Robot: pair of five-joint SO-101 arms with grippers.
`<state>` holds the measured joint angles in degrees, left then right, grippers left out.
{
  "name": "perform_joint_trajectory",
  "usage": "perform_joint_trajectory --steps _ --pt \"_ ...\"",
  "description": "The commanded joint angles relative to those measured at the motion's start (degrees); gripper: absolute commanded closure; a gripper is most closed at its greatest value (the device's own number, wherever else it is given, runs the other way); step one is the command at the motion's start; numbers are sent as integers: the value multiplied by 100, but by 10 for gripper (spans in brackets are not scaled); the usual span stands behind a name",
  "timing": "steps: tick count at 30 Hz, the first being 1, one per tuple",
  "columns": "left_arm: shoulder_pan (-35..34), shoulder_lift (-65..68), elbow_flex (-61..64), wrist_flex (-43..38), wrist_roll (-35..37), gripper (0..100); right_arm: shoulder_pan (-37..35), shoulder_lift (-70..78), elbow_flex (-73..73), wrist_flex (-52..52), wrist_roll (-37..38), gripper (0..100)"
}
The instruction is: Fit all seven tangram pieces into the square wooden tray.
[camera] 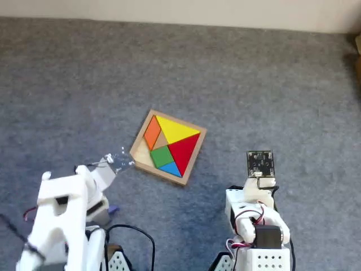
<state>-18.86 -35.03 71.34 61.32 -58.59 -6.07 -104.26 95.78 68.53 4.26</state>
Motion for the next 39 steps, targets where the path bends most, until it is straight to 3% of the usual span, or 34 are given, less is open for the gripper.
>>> perform_joint_trajectory --steps 1,8,17,29,39 --pt "-312 -75 66 -862 18 750 75 -31 629 -13 -18 993" --pt "-365 -127 -259 -949 18 843 75 -31 629 -13 -18 993" --pt "-356 -84 -1578 396 35 915 75 -31 629 -13 -18 993" --pt "-365 -84 -2378 440 1486 931 75 -31 629 -13 -18 993" --pt "-374 -84 -2422 501 1837 931 75 -31 629 -13 -18 993"
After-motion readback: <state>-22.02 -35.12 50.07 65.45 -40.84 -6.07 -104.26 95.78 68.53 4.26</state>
